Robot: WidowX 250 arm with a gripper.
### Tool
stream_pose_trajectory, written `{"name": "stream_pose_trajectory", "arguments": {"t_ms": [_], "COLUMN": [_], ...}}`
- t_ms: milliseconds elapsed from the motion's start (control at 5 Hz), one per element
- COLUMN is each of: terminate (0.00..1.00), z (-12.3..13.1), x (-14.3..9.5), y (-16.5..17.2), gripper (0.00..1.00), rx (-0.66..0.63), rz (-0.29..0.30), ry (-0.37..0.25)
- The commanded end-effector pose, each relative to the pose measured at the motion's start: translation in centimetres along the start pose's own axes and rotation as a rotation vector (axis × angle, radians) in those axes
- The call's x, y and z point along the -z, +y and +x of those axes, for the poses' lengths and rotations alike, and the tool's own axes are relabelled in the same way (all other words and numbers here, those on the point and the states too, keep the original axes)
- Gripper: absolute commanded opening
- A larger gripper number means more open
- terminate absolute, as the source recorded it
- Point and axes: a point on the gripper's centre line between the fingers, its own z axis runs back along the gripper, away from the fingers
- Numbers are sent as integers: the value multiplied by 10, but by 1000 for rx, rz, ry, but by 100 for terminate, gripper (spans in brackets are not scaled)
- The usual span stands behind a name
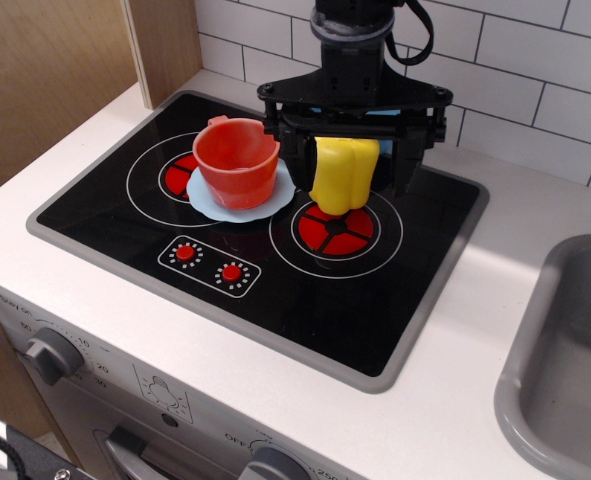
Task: Take cup off plate
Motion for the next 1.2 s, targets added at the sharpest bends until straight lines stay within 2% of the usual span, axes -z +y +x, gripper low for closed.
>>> {"name": "stream_pose_trajectory", "arguments": {"t_ms": [0,200,400,600,800,1000], "terminate": [0,0,0,0,0,0], "z": [0,-9,-13,-7,10,23], "x": [0,-11,-26,-36,-47,-44], "y": [0,10,32,56,81,98], "gripper": [100,100,100,100,100,100], "rx": [0,-7,-6,-9,-76,-168], "rz": [0,-4,-41,-21,-16,-2], "ry": [0,5,-24,-6,-46,-66]}}
